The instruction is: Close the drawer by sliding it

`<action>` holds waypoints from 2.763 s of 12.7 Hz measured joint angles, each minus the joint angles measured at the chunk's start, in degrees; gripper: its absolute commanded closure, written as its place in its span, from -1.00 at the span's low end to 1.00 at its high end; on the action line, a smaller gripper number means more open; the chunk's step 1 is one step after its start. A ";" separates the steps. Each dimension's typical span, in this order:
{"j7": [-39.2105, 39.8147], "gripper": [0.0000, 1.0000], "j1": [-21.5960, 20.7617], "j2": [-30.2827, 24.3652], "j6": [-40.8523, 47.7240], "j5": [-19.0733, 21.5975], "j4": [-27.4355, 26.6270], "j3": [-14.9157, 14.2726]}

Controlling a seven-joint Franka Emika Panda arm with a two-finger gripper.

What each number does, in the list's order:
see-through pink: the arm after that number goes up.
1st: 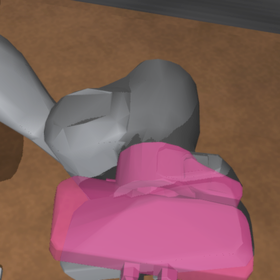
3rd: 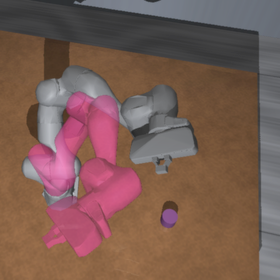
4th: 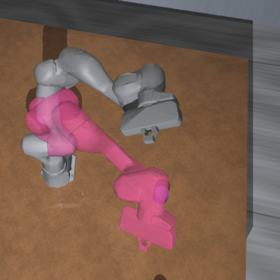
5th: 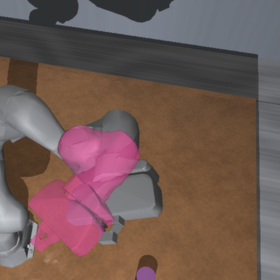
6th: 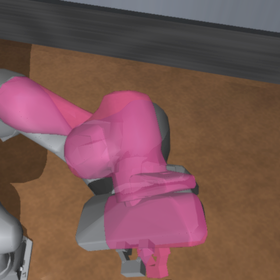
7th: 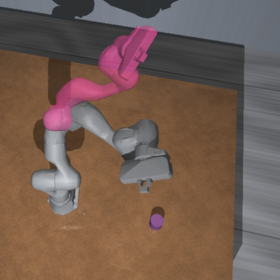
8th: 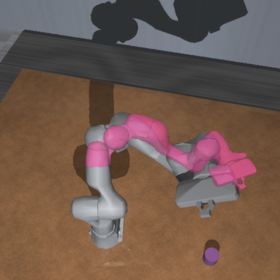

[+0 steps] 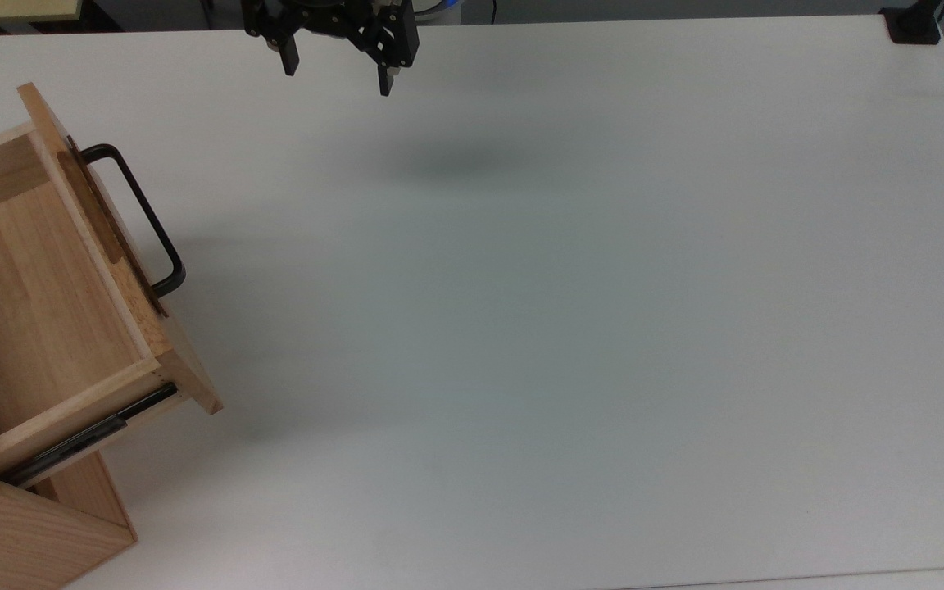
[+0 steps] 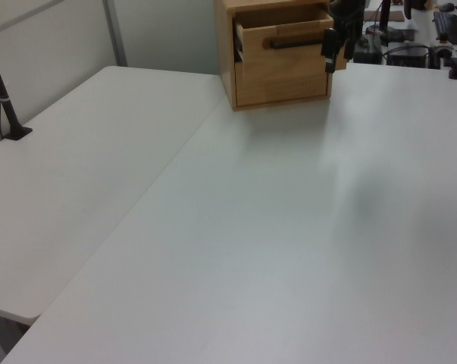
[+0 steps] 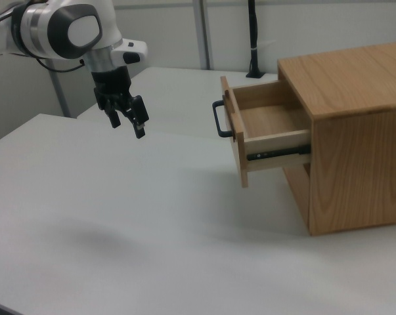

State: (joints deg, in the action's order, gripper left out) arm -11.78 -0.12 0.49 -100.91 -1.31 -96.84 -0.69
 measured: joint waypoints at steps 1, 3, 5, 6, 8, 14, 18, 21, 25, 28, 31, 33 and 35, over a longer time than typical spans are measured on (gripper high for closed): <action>0.00 -1.00 0.00 0.00 0.00 0.00 0.00 -0.01; 0.00 -1.00 0.01 0.00 0.00 0.00 0.00 -0.02; -0.02 -1.00 0.06 0.00 0.00 0.00 0.00 -0.06; -0.02 -1.00 0.08 0.00 0.00 0.00 0.00 -0.10; -0.61 -0.88 0.08 0.00 0.00 0.00 0.00 -0.12; -10.58 0.35 0.10 0.32 0.00 0.05 -0.06 -0.14; -23.47 0.68 0.43 2.37 -1.81 1.64 0.15 -0.32; -29.87 0.68 0.91 3.99 -7.26 2.30 0.72 -1.98; -34.26 0.68 1.78 8.35 -12.47 2.35 5.04 -4.58; -34.70 0.68 3.40 13.47 -21.23 2.34 8.82 -5.78; -34.69 0.67 3.77 16.72 -26.54 2.16 11.09 -7.72; -34.69 0.66 3.88 18.90 -29.82 2.09 12.60 -9.09; -34.69 0.65 4.35 20.56 -33.69 2.08 13.43 -10.21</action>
State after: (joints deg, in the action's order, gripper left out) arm -46.47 4.23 21.05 -134.60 0.77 -83.40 -10.91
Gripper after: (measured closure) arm 0.828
